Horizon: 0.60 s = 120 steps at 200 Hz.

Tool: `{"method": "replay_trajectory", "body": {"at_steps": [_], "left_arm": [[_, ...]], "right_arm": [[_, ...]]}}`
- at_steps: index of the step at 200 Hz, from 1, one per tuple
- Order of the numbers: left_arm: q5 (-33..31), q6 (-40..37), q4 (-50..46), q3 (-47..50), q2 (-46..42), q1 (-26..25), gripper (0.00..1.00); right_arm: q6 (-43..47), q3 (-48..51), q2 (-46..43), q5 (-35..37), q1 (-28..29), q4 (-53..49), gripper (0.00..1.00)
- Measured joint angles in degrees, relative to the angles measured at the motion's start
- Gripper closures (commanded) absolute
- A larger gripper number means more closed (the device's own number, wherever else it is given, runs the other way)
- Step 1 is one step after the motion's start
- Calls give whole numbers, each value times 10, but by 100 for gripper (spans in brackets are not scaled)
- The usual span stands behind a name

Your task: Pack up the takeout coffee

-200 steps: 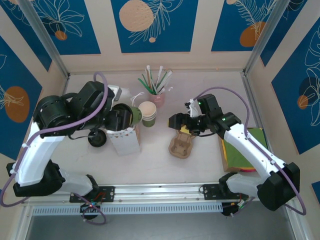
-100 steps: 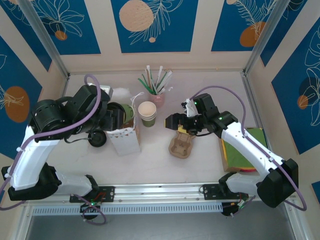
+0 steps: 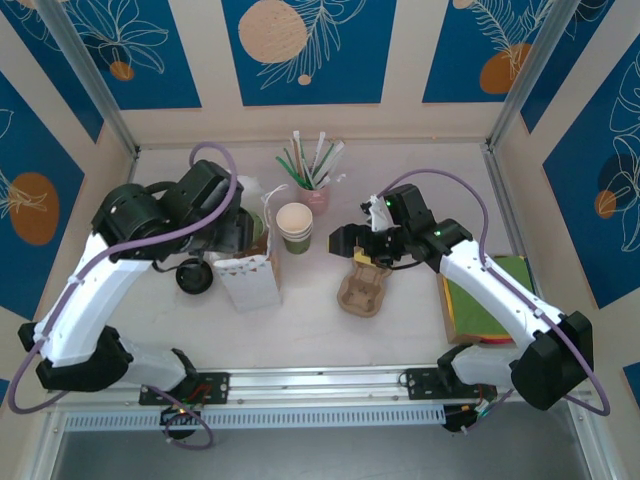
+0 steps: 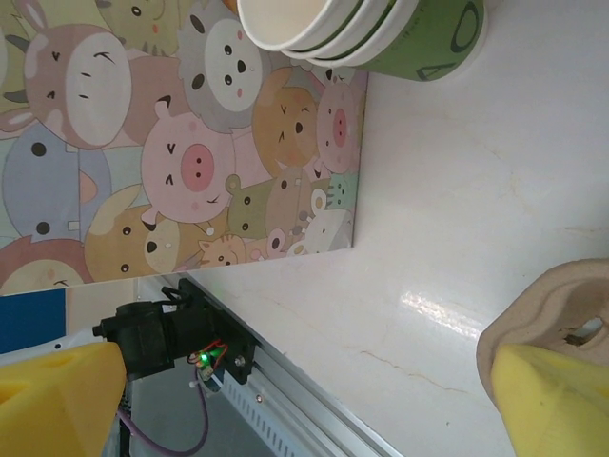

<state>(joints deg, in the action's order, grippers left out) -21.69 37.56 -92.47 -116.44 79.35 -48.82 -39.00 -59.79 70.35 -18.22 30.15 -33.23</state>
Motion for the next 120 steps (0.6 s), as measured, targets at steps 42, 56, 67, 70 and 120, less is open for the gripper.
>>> {"method": "replay_trajectory", "body": {"at_steps": [42,56,67,70,120], "left_arm": [[19,-21,0,23,21,44,40],[32,-28,0,35,24,61,40],[41,-35,0,41,29,72,41],[43,-36,0,41,31,75,40],[77,-56,0,43,70,101,40]], "right_arm": [[5,-2,-1,0,0,0,1],[10,-2,-3,0,0,1,1],[14,-2,-8,0,1,2,1],[15,-2,-10,0,2,3,1],[46,-2,-52,0,16,24,1]]}}
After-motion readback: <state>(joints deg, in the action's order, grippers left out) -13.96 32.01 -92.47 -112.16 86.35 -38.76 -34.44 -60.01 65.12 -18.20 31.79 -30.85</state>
